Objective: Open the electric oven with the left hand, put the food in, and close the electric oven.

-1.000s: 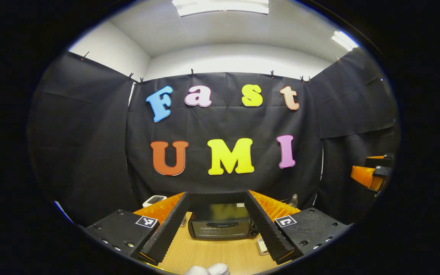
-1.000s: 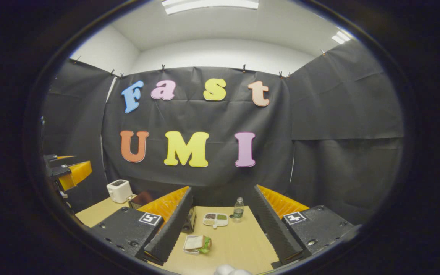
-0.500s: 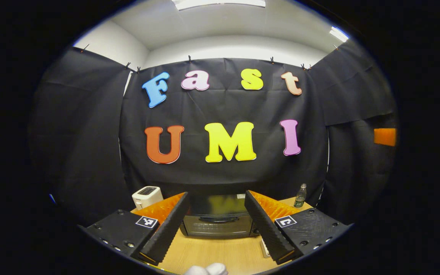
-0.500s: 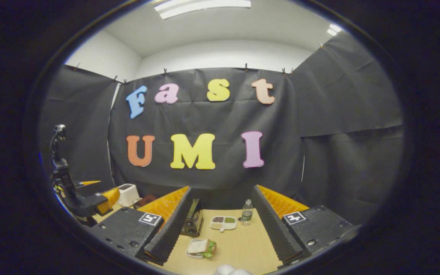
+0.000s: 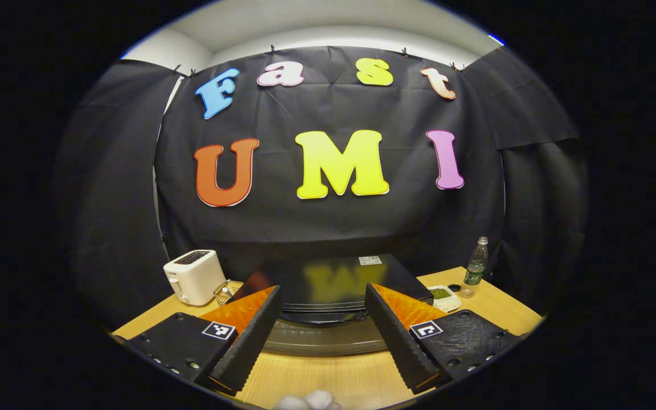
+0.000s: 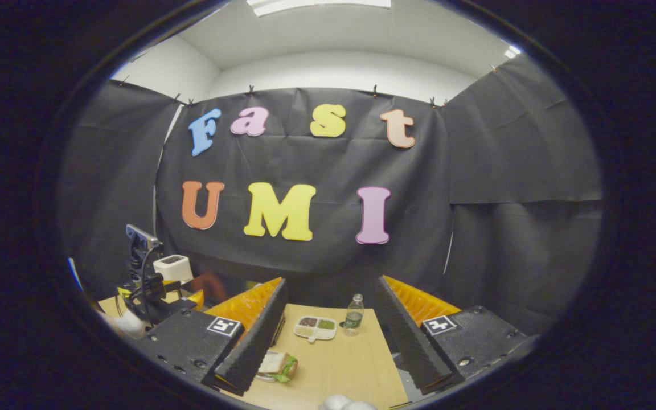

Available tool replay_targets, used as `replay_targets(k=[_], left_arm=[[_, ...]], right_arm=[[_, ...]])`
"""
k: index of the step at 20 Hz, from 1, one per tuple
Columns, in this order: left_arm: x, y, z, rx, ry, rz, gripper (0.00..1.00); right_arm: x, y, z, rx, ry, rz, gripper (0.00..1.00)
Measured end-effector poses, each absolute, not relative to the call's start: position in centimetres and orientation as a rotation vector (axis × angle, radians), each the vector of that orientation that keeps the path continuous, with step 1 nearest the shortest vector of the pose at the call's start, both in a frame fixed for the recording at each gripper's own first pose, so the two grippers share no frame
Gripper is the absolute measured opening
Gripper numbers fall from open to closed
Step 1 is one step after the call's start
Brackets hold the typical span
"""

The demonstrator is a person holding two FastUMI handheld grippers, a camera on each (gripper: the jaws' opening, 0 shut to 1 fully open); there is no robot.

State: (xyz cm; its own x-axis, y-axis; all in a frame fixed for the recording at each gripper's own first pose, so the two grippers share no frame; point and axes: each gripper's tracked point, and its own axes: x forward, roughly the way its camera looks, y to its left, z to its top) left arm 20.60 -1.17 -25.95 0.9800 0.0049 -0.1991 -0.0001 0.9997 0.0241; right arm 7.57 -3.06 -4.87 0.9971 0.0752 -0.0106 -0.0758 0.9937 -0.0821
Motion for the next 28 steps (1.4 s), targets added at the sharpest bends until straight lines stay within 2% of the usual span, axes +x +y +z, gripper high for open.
replay_targets(k=[5, 10, 11, 12, 13, 14, 15, 18, 19, 28], left_arm=[[24.8, -0.4, -30.2, 0.047, 0.267, 0.011, 0.96], [25.8, 0.0, -33.3, 0.052, 0.347, -0.007, 0.96], [25.9, 0.0, -33.4, 0.042, 0.352, -0.01, 0.89], [26.1, 0.0, -33.2, 0.032, 0.354, -0.014, 0.98], [25.8, 0.1, -33.6, 0.011, 0.376, -0.012, 0.98], [25.7, 0.0, -33.6, 0.01, 0.376, -0.014, 0.91], [25.6, 0.0, -33.6, 0.014, 0.384, -0.012, 0.99], [25.3, 0.0, -33.6, 0.025, 0.389, -0.011, 0.99], [24.8, 0.0, -33.6, 0.024, 0.394, -0.014, 0.99], [18.9, 0.0, -34.9, 0.021, 0.429, -0.03, 0.99]], right_arm=[[9.7, -3.6, -6.7, -0.068, 0.069, 0.07, 0.97], [11.4, -2.9, -8.3, -0.063, 0.123, 0.087, 0.97], [11.6, -2.6, -8.4, -0.059, 0.126, 0.09, 0.97], [11.8, -2.4, -8.3, -0.056, 0.124, 0.096, 0.97], [11.8, -2.3, -8.1, -0.055, 0.119, 0.099, 0.97], [11.9, -2.2, -8.0, -0.056, 0.115, 0.099, 0.97], [12.0, -2.1, -8.2, -0.059, 0.118, 0.101, 0.97], [11.9, -2.0, -8.5, -0.06, 0.123, 0.105, 1.0], [11.7, -2.0, -8.5, -0.065, 0.125, 0.102, 0.97], [9.4, -0.6, -8.6, -0.09, 0.113, 0.124, 0.97]])
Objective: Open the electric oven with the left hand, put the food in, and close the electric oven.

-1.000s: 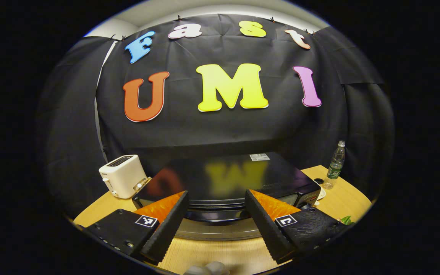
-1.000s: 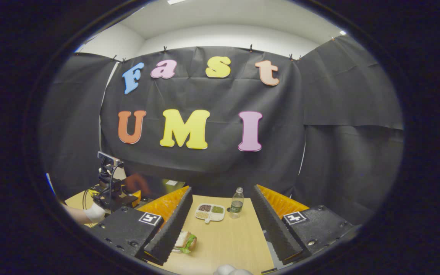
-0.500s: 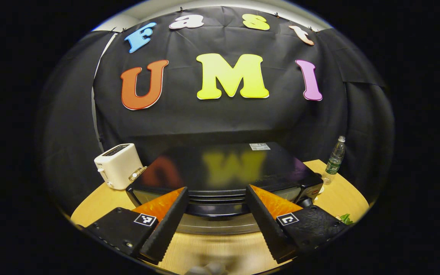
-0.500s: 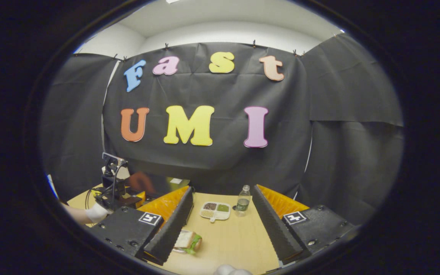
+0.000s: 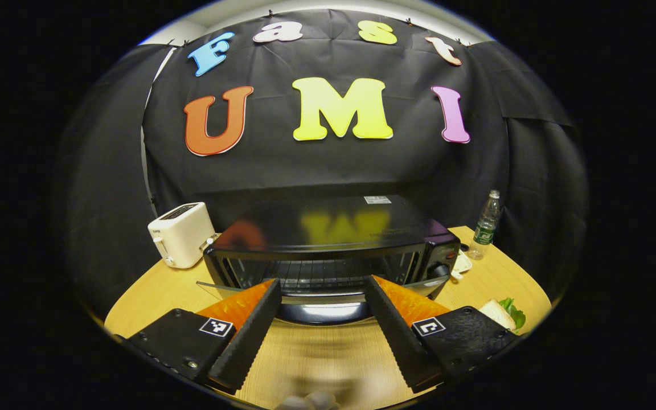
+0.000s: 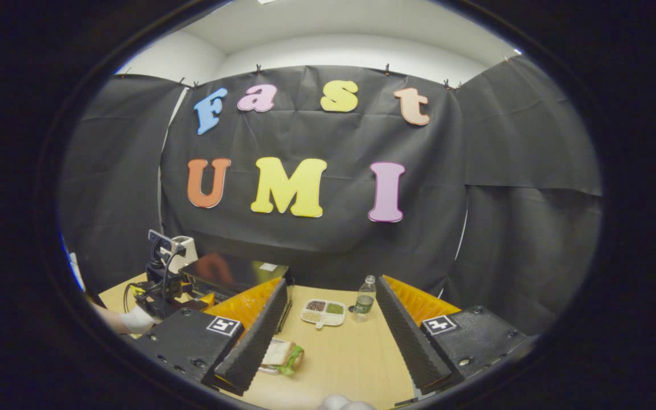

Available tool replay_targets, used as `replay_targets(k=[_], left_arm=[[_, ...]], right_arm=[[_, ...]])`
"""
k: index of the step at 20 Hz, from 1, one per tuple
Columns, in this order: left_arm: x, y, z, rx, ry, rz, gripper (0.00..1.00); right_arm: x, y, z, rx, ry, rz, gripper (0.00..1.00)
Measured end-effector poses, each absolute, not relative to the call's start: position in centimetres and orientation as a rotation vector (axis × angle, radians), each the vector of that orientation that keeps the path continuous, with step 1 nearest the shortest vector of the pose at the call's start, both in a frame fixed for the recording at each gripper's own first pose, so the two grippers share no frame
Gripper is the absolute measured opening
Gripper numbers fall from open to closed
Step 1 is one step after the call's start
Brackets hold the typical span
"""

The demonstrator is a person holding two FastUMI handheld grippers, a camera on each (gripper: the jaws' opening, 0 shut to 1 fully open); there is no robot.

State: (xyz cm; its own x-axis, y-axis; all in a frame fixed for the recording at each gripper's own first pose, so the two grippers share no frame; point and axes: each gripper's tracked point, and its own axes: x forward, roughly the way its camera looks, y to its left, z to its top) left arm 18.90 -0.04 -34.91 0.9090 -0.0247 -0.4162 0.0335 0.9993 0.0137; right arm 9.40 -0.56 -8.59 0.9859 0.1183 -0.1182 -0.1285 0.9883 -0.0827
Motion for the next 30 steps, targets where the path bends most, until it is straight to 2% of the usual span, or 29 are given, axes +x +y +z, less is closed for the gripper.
replay_targets(k=[4, 5, 6, 13, 23, 30], left_arm=[[15.5, -0.2, -36.6, 0.009, 0.459, -0.037, 0.98], [14.9, -0.2, -37.2, 0.008, 0.465, -0.039, 0.99], [14.3, -0.2, -37.6, 0.011, 0.47, -0.041, 0.98], [11.5, -0.4, -40.4, 0.014, 0.48, -0.037, 0.98], [7.4, -0.3, -48.9, -0.017, 0.667, -0.037, 0.96], [7.4, -0.4, -49.0, 0.008, 0.648, -0.055, 1.0]], right_arm=[[7.9, -0.2, -9.1, -0.09, 0.119, 0.126, 0.97], [7.5, -0.1, -9.3, -0.092, 0.122, 0.126, 1.0], [7.2, -0.1, -9.4, -0.097, 0.125, 0.123, 0.97], [4.6, -0.3, -11.0, -0.119, 0.164, 0.105, 0.97], [2.9, 0.5, -13.8, -0.13, 0.223, 0.094, 0.98], [2.9, 1.1, -15.4, -0.119, 0.258, 0.09, 0.98]])
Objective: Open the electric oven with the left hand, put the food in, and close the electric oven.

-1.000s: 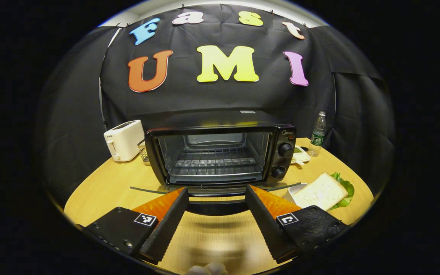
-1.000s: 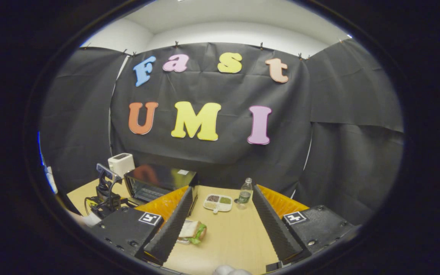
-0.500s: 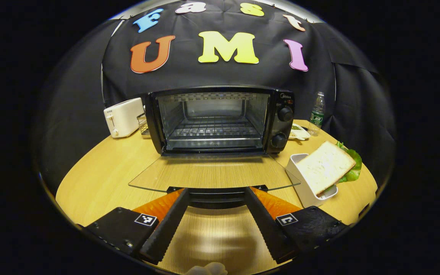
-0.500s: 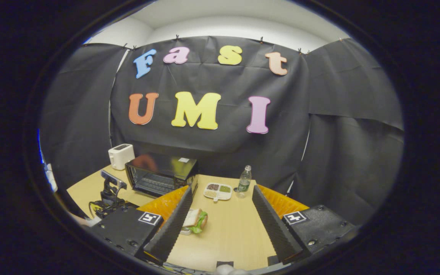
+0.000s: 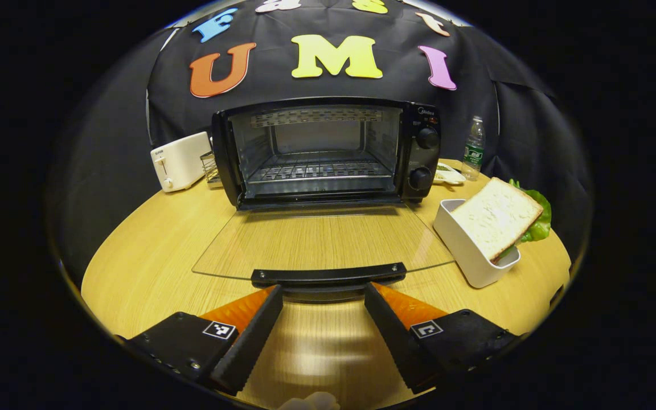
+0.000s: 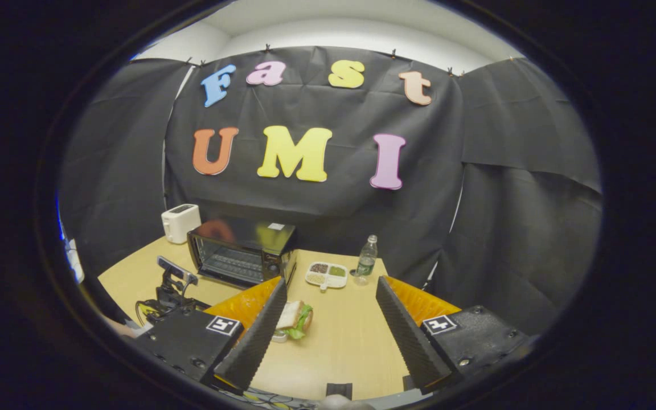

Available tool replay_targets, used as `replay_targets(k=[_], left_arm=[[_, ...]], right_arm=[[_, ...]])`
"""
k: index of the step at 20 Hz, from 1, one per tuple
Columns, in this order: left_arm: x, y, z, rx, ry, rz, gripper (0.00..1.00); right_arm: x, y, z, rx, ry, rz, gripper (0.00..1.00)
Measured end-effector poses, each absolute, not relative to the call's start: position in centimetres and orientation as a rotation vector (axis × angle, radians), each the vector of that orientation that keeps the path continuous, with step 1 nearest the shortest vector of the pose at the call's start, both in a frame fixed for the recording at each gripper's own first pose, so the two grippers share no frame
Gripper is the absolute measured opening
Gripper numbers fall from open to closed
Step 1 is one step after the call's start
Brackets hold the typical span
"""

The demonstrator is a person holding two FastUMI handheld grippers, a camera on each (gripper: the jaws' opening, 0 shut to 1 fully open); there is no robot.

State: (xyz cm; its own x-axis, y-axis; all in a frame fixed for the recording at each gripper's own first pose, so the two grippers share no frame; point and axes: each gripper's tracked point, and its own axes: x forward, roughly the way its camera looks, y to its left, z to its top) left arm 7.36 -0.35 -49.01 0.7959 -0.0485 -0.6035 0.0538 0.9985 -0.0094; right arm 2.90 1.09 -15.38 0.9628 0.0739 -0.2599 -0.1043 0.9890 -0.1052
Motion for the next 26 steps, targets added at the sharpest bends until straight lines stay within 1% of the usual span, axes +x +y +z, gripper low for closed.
replay_targets(k=[1, 3, 4, 5, 8, 13, 14, 15, 16, 17, 20, 21, 22, 26], left_arm=[[7.3, -0.1, -48.4, 0.005, 0.64, -0.046, 0.96], [7.5, 0.4, -47.2, 0.01, 0.619, -0.043, 0.95], [7.7, 0.8, -46.1, 0.024, 0.6, -0.039, 0.88], [7.9, 0.8, -45.0, 0.028, 0.576, -0.039, 0.96], [7.9, 0.8, -40.1, 0.035, 0.492, -0.049, 0.96], [6.6, 0.5, -31.1, 0.062, 0.353, -0.084, 0.96], [6.2, 0.4, -29.0, 0.072, 0.316, -0.085, 0.96], [5.8, 0.7, -27.0, 0.079, 0.284, -0.082, 0.96], [5.2, 0.7, -25.2, 0.083, 0.261, -0.08, 0.95], [4.8, 0.7, -23.6, 0.087, 0.236, -0.076, 0.95], [3.5, 0.8, -18.3, 0.088, 0.161, -0.046, 0.95], [3.2, 0.8, -16.5, 0.08, 0.138, -0.035, 0.95], [3.0, 0.5, -15.1, 0.072, 0.122, -0.031, 0.95], [2.1, -0.3, -10.5, 0.081, 0.066, 0.0, 0.95]], right_arm=[[3.0, 1.1, -15.4, -0.112, 0.259, 0.088, 0.98], [3.2, 1.2, -15.3, -0.102, 0.251, 0.086, 0.98], [3.4, 1.1, -15.4, -0.101, 0.253, 0.084, 0.98], [3.5, 1.1, -15.6, -0.099, 0.254, 0.081, 0.98], [3.8, 0.7, -16.3, -0.091, 0.265, 0.077, 0.98], [4.7, 0.2, -19.9, -0.063, 0.331, 0.086, 0.98], [5.0, 0.4, -20.8, -0.054, 0.347, 0.105, 1.0], [5.5, 0.5, -22.3, -0.051, 0.375, 0.121, 0.98], [6.0, 0.6, -23.7, -0.047, 0.403, 0.141, 1.0], [6.5, 0.6, -25.1, -0.033, 0.428, 0.159, 0.98], [8.1, 0.8, -29.5, 0.036, 0.52, 0.206, 0.98], [8.7, 1.1, -30.8, 0.075, 0.553, 0.228, 1.0], [9.2, 1.3, -32.1, 0.105, 0.588, 0.248, 0.98], [11.9, 2.5, -35.7, 0.165, 0.681, 0.327, 0.96]])
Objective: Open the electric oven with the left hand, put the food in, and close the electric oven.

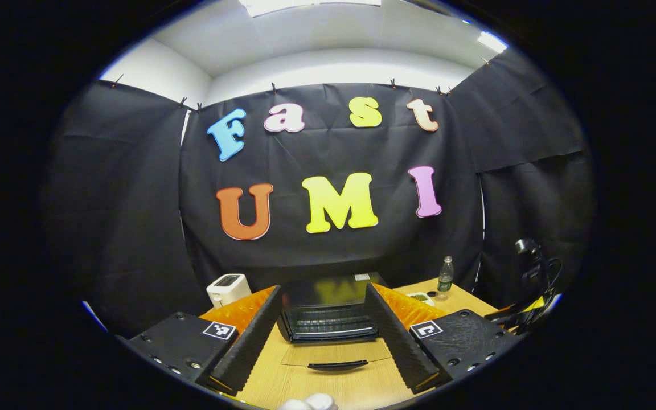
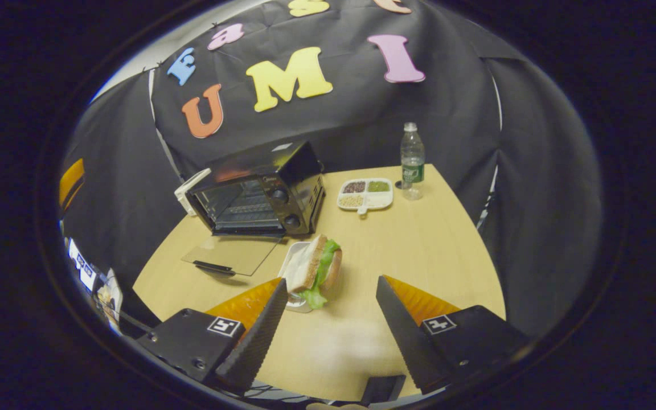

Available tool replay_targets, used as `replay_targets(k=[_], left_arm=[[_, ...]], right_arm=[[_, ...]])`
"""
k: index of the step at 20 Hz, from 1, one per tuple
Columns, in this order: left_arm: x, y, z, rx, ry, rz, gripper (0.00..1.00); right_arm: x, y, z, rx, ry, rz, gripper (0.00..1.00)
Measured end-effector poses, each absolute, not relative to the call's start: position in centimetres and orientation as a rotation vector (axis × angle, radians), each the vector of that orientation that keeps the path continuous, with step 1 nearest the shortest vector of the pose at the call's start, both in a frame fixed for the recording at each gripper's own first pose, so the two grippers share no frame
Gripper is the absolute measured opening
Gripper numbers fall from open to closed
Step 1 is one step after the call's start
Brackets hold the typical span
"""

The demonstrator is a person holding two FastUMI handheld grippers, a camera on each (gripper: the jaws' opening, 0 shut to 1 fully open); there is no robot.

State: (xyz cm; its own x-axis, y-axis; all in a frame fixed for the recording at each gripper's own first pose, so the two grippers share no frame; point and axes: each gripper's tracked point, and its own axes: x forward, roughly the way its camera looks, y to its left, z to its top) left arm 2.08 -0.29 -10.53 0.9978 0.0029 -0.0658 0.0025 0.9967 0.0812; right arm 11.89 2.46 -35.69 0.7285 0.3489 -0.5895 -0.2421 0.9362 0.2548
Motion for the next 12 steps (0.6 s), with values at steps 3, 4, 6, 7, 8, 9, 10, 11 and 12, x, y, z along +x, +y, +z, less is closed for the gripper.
replay_targets(k=[3, 4, 6, 7, 8, 9, 10, 11, 12], left_arm=[[2.0, -0.6, -8.3, 0.08, 0.041, 0.031, 0.95], [2.1, -0.3, -7.8, 0.091, 0.035, 0.049, 0.95], [2.4, -0.2, -7.8, 0.096, 0.047, 0.079, 0.95], [2.4, -0.2, -7.9, 0.097, 0.056, 0.092, 0.95], [2.5, -0.1, -8.1, 0.102, 0.069, 0.11, 0.95], [2.5, 0.0, -8.1, 0.105, 0.078, 0.126, 0.95], [2.8, -0.1, -8.3, 0.107, 0.088, 0.138, 0.95], [3.1, -0.3, -8.4, 0.11, 0.093, 0.147, 0.95], [3.4, -0.5, -8.5, 0.112, 0.101, 0.152, 0.95]], right_arm=[[13.9, 3.6, -38.5, 0.189, 0.764, 0.399, 0.96], [14.6, 4.2, -39.4, 0.212, 0.787, 0.43, 0.95], [16.1, 4.7, -41.1, 0.253, 0.849, 0.457, 0.94], [16.7, 5.1, -41.7, 0.275, 0.872, 0.475, 0.94], [17.3, 5.5, -42.1, 0.292, 0.891, 0.493, 0.93], [17.9, 5.7, -42.2, 0.313, 0.907, 0.51, 0.92], [18.5, 6.1, -42.3, 0.339, 0.925, 0.529, 0.91], [18.8, 6.8, -42.5, 0.364, 0.948, 0.559, 0.9], [19.1, 7.2, -42.7, 0.381, 0.971, 0.579, 0.86]])
